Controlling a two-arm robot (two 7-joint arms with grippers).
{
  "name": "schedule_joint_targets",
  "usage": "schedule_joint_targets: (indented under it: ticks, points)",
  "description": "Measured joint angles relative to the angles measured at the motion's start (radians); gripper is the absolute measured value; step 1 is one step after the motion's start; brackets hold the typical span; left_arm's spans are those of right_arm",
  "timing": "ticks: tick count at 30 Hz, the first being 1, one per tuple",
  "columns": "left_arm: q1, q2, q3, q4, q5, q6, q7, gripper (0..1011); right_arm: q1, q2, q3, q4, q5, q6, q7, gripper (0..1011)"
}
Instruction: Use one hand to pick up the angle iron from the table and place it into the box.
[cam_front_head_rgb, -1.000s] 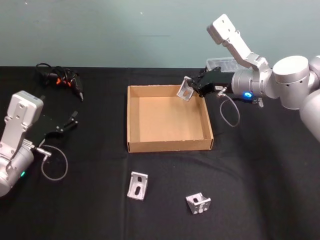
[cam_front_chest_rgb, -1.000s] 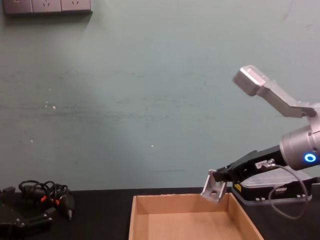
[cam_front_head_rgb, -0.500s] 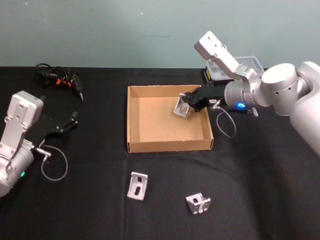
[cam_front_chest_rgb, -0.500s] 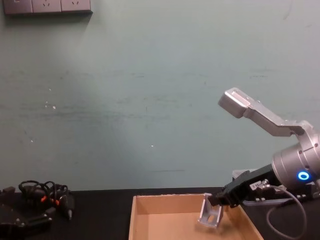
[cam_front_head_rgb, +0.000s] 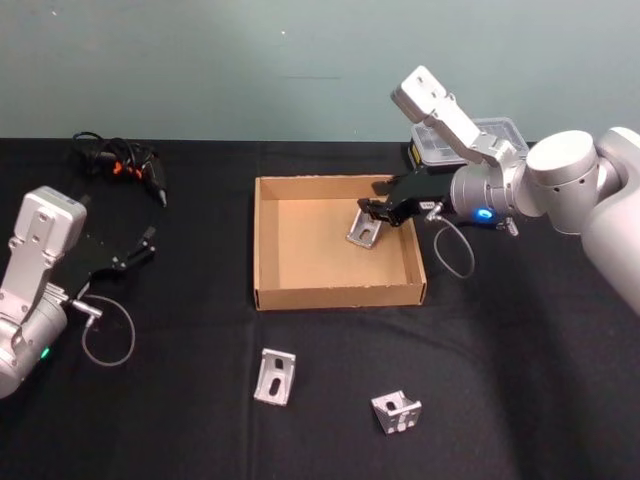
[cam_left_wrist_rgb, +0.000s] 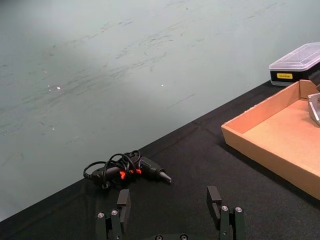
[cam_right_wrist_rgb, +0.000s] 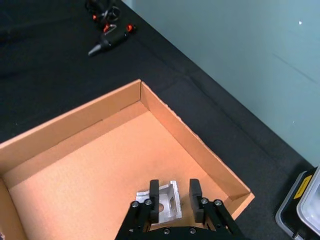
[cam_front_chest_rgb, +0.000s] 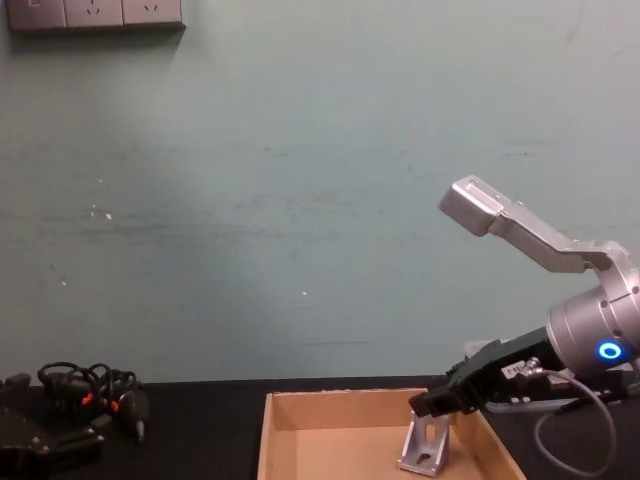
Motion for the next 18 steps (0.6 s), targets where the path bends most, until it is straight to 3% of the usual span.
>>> schedule_joint_targets:
  ticks: [5, 8, 9, 11, 12, 14, 15, 18]
  points:
    - [0.000, 0.000, 0.000, 0.000, 0.000, 0.000, 0.000, 1000, -0.038, 0.029, 0.027, -0.081, 0.004, 0.006, -0.009, 487]
    - [0.000, 0.000, 0.000, 0.000, 0.000, 0.000, 0.000, 1000, -0.099, 0.069, 0.057, -0.196, 0.025, 0.017, -0.033, 589]
    - [0.000, 0.000, 0.000, 0.000, 0.000, 0.000, 0.000, 1000, -0.099, 0.069, 0.057, -0.196, 0.025, 0.017, -0.033, 650]
    - [0.000, 0.000, 0.000, 0.000, 0.000, 0.000, 0.000, 1000, -0.163, 0.105, 0.083, -0.305, 0.048, 0.028, -0.055, 660]
    - [0.000, 0.000, 0.000, 0.000, 0.000, 0.000, 0.000, 1000, -0.163, 0.105, 0.083, -0.305, 0.048, 0.028, -0.055, 707]
    - [0.000, 0.000, 0.000, 0.000, 0.000, 0.000, 0.000, 1000, -0.232, 0.141, 0.111, -0.413, 0.074, 0.041, -0.081, 799]
    - [0.000, 0.000, 0.000, 0.000, 0.000, 0.000, 0.000, 1000, -0.232, 0.141, 0.111, -0.413, 0.074, 0.041, -0.081, 799]
    - [0.000, 0.000, 0.000, 0.000, 0.000, 0.000, 0.000, 1000, -0.316, 0.182, 0.144, -0.534, 0.111, 0.055, -0.109, 911]
